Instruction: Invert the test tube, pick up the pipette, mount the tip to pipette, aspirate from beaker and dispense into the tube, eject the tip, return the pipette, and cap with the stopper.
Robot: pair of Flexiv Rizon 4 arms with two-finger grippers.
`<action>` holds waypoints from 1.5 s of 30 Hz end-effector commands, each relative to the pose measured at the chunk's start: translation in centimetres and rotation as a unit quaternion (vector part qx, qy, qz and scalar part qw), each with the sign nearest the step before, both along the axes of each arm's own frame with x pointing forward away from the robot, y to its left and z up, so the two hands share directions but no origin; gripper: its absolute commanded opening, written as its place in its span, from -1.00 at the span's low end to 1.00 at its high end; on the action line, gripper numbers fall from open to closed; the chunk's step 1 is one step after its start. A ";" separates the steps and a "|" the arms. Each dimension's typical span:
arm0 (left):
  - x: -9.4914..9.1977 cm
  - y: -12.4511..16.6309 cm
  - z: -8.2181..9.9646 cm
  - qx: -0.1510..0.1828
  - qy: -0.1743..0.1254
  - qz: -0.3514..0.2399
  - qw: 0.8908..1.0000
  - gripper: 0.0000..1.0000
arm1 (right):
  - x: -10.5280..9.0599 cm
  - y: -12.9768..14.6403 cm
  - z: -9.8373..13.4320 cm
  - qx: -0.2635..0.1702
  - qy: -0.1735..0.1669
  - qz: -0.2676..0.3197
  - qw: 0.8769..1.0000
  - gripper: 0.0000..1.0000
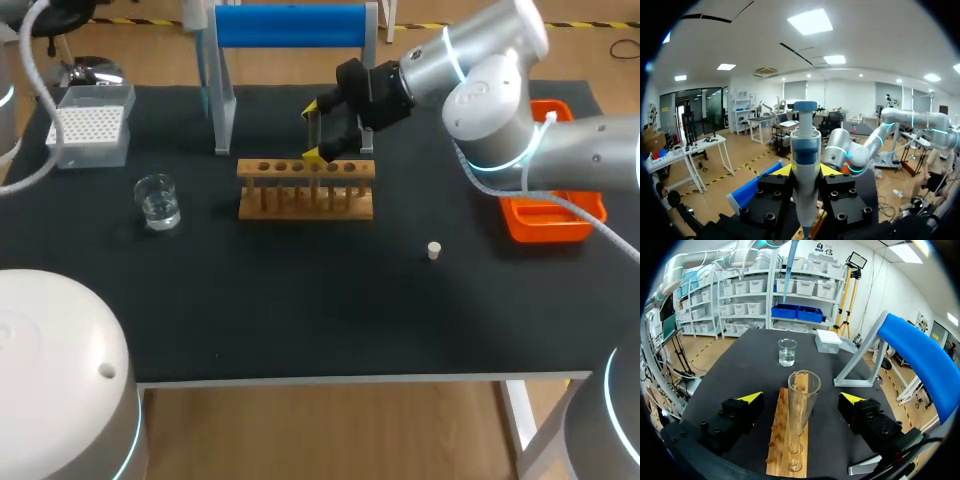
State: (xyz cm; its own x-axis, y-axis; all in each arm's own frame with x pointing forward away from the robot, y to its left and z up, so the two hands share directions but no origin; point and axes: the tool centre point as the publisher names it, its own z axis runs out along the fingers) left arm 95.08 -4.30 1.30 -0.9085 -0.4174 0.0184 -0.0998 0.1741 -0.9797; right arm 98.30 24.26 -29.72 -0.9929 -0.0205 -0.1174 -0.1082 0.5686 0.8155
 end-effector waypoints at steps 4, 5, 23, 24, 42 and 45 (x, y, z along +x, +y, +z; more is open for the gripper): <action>2.2 -4.7 1.4 -0.004 0.001 -0.037 0.999 -1.00 | 0.0 -0.1 0.1 -0.002 0.001 0.001 1.000 1.00; 2.3 -5.2 1.6 -0.005 0.000 -0.042 0.999 -1.00 | 0.0 -0.1 0.1 -0.002 0.001 0.001 1.000 1.00; 4.0 -10.9 0.5 -0.022 0.013 -0.104 0.994 -1.00 | 0.0 -0.1 0.1 -0.002 0.001 0.001 1.000 1.00; 4.1 -11.2 0.3 -0.023 0.014 -0.106 0.994 -1.00 | 0.0 -0.1 0.1 -0.002 0.001 0.001 1.000 1.00; 4.3 -13.1 -0.9 -0.037 0.017 -0.130 0.991 -1.00 | 0.0 -0.1 0.1 -0.002 0.001 0.001 1.000 1.00; 4.2 -13.3 -1.1 -0.038 0.017 -0.133 0.990 -1.00 | 0.0 -0.1 0.1 -0.002 0.001 0.001 1.000 1.00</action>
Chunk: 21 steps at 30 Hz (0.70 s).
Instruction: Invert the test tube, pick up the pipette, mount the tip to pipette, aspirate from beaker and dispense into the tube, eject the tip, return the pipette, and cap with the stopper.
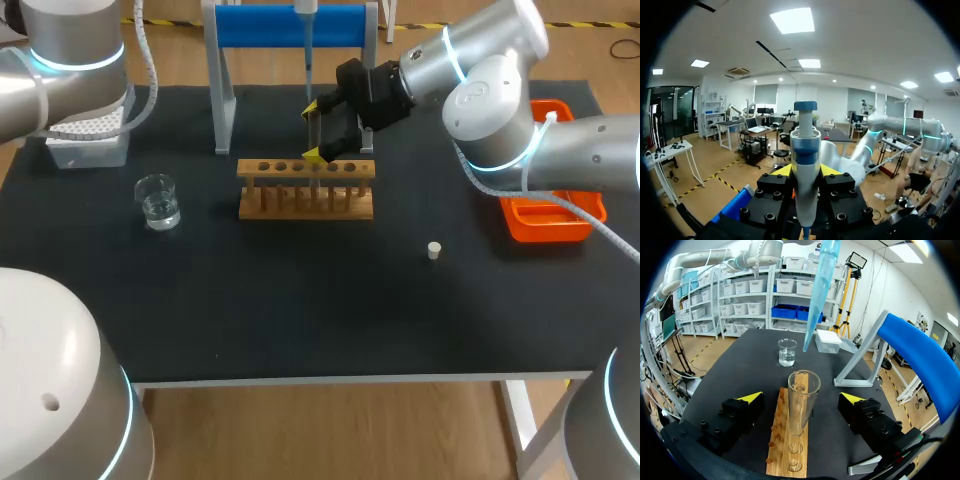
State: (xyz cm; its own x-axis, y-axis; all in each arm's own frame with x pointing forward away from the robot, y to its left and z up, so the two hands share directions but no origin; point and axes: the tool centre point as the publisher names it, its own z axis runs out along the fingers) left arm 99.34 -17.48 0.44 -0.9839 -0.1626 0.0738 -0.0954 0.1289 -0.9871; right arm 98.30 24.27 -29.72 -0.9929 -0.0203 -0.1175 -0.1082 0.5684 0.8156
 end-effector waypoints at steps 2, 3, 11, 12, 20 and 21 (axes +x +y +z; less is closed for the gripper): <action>-0.1 -0.3 -0.3 -0.003 -0.001 -0.003 1.000 -1.00 | 0.0 -0.1 0.1 -0.002 0.001 0.001 1.000 1.00; -0.1 -0.3 -0.3 -0.004 -0.001 -0.004 1.000 -1.00 | 0.0 -0.1 0.1 -0.002 0.001 0.001 1.000 1.00; 0.0 -0.7 -0.8 -0.008 -0.001 -0.009 1.000 -1.00 | 0.0 -0.1 0.1 -0.002 0.001 0.001 1.000 1.00; 0.0 -0.7 -0.9 -0.008 0.000 -0.010 1.000 -1.00 | 0.0 -0.1 0.1 -0.002 0.001 0.001 1.000 1.00; 0.2 -0.9 -1.4 -0.010 0.004 -0.014 1.000 -1.00 | 0.0 -0.1 0.1 -0.002 0.001 0.001 1.000 1.00; 0.2 -0.9 -1.4 -0.010 0.004 -0.014 1.000 -1.00 | 0.0 -0.1 0.1 -0.002 0.001 0.001 1.000 1.00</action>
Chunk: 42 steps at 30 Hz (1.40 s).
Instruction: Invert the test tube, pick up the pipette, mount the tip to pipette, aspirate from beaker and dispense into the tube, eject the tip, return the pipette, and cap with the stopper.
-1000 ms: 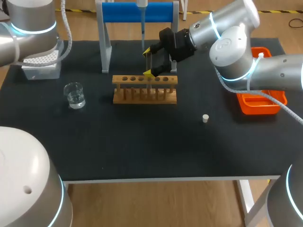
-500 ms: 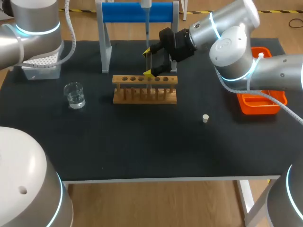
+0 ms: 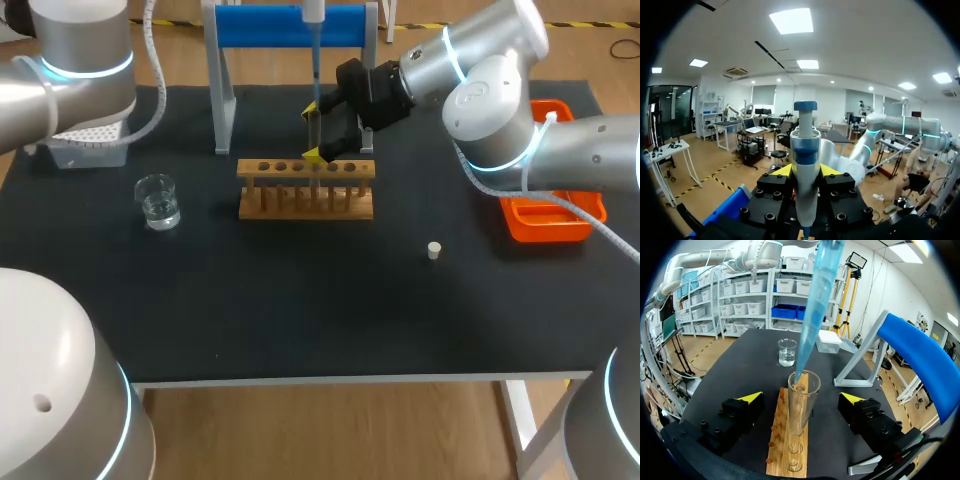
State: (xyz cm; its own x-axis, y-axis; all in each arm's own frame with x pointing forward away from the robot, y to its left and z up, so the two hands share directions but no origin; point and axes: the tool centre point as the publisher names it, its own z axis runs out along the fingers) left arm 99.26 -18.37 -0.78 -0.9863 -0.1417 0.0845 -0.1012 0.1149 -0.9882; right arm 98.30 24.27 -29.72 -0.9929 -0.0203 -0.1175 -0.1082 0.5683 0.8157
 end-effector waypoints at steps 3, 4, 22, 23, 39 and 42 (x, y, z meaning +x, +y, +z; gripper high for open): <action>0.3 0.0 -0.4 -0.003 0.002 -0.004 1.000 -1.00 | 0.0 -0.1 0.1 -0.002 0.001 0.001 1.000 1.00; 0.3 0.1 -0.5 -0.003 0.003 -0.004 1.000 -1.00 | 0.0 -0.1 0.1 -0.002 0.001 0.001 1.000 1.00; 0.5 0.4 -1.6 0.004 0.001 0.001 1.000 -1.00 | 0.0 -0.1 0.1 -0.002 0.001 0.001 1.000 1.00; 0.5 0.5 -1.6 0.004 0.001 0.001 1.000 -1.00 | 0.0 -0.1 0.1 -0.002 0.001 0.001 1.000 1.00; 1.0 1.3 -1.6 0.021 -0.012 0.017 1.000 -1.00 | 0.0 -0.1 0.1 -0.002 0.001 0.001 1.000 1.00; 1.2 1.4 -1.5 0.021 -0.014 0.019 1.000 -1.00 | 0.0 -0.1 0.1 -0.002 0.001 0.001 1.000 1.00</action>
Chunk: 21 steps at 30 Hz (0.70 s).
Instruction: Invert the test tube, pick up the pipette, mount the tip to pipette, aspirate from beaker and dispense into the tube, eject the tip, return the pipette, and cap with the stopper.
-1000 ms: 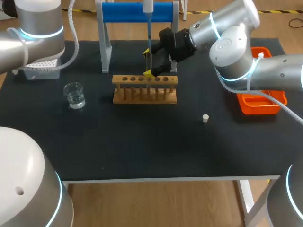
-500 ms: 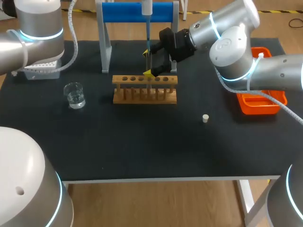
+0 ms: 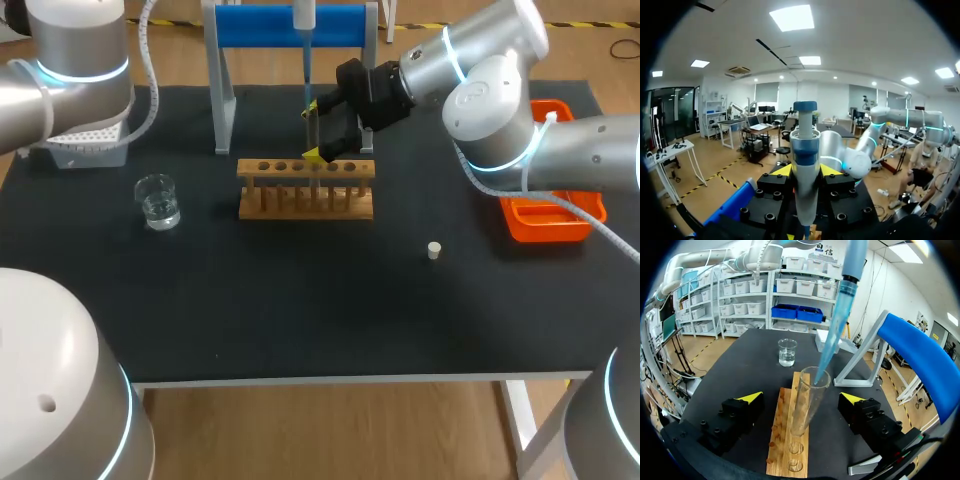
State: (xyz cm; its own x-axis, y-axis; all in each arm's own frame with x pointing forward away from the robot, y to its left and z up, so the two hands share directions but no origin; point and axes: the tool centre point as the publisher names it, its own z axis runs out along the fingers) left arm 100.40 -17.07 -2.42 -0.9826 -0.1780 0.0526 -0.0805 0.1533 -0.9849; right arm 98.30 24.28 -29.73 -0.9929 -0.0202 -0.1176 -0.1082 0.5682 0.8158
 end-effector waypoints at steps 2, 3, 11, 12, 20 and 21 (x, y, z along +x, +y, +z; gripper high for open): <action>0.2 0.1 0.2 -0.002 -0.003 0.003 1.000 -1.00 | 0.0 -0.1 0.1 -0.002 0.001 0.001 1.000 1.00; 0.2 0.1 0.2 -0.003 -0.004 0.003 1.000 -1.00 | 0.0 -0.1 0.1 -0.002 0.001 0.001 1.000 1.00; 0.1 -0.8 0.4 -0.014 -0.007 -0.005 1.000 -1.00 | 0.0 -0.1 0.1 -0.002 0.001 0.001 1.000 1.00; 0.1 -0.9 0.4 -0.015 -0.007 -0.007 1.000 -1.00 | 0.0 -0.1 0.1 -0.002 0.001 0.001 1.000 1.00; -0.5 -1.5 0.4 -0.020 -0.006 -0.018 1.000 -1.00 | 0.0 -0.1 0.1 -0.002 0.001 0.001 1.000 1.00; -0.6 -1.6 0.3 -0.019 -0.005 -0.020 1.000 -1.00 | 0.0 -0.1 0.1 -0.002 0.001 0.001 1.000 1.00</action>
State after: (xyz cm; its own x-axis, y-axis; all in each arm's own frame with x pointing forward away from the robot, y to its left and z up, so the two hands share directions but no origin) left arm 99.79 -18.62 -1.98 -0.9889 -0.1403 0.0486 -0.0658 0.1202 -0.9906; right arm 98.30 24.28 -29.73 -0.9929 -0.0202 -0.1176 -0.1082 0.5681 0.8158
